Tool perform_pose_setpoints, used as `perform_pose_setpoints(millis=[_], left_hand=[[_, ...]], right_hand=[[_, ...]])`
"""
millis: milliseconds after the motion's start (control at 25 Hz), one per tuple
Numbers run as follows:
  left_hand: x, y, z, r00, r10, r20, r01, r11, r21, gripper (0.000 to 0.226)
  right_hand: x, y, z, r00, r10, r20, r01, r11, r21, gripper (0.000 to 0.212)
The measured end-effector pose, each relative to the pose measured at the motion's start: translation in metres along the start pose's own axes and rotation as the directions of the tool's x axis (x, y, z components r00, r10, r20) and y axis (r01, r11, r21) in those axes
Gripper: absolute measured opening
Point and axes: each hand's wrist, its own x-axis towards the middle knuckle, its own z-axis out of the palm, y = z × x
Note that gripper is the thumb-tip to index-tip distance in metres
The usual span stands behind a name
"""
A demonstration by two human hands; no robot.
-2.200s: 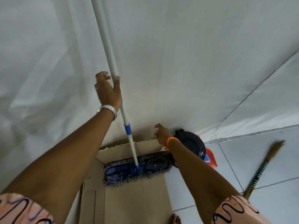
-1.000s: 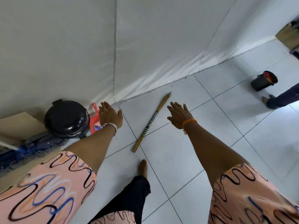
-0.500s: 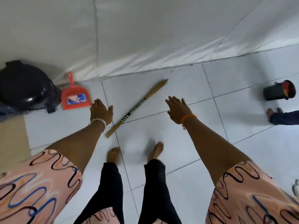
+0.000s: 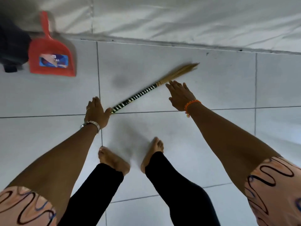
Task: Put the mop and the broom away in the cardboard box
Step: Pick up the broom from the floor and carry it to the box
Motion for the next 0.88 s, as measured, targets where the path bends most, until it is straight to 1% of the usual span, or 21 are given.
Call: perform_pose_setpoints(millis=[120,240,360,440,520,600,760,880], left_hand=[[0.052,-0.025,0.063,1.000,-0.005,-0.026,0.004,1.000,-0.015,0.077],[0.088,-0.038,0.105,0.998,0.050,-0.050,-0.050,0.999,-0.002,0.071],[0.126,-0.058,0.144,0.988,0.122,-0.099,-0.120,0.992,0.031,0.055],[0.141,-0.071,0.161,0.979,0.149,-0.140,-0.142,0.988,0.063,0.046],[0.146,-0.082,0.171,0.971,0.172,-0.167,-0.160,0.984,0.083,0.048],[0.149,-0.087,0.179,0.958,0.205,-0.199,-0.186,0.976,0.114,0.048],[0.146,-0.086,0.173,0.903,0.300,-0.307,-0.226,0.940,0.254,0.041],[0.135,-0.075,0.143,0.823,0.399,-0.405,-0.266,0.900,0.347,0.034]], right_hand=[[0.073,-0.001,0.061,0.997,-0.080,-0.016,0.080,0.996,-0.036,0.070],[0.125,-0.014,0.103,0.989,-0.146,-0.008,0.144,0.982,-0.121,0.071],[0.173,-0.026,0.147,0.976,-0.219,0.009,0.218,0.964,-0.152,0.068],[0.192,-0.032,0.166,0.968,-0.250,-0.002,0.247,0.959,-0.135,0.064],[0.201,-0.036,0.179,0.965,-0.257,-0.041,0.248,0.956,-0.156,0.058],[0.208,-0.038,0.186,0.966,-0.244,-0.082,0.222,0.951,-0.215,0.049],[0.218,-0.043,0.177,0.955,-0.276,-0.108,0.227,0.916,-0.332,0.031],[0.208,-0.045,0.155,0.966,-0.243,-0.083,0.215,0.942,-0.257,0.029]])
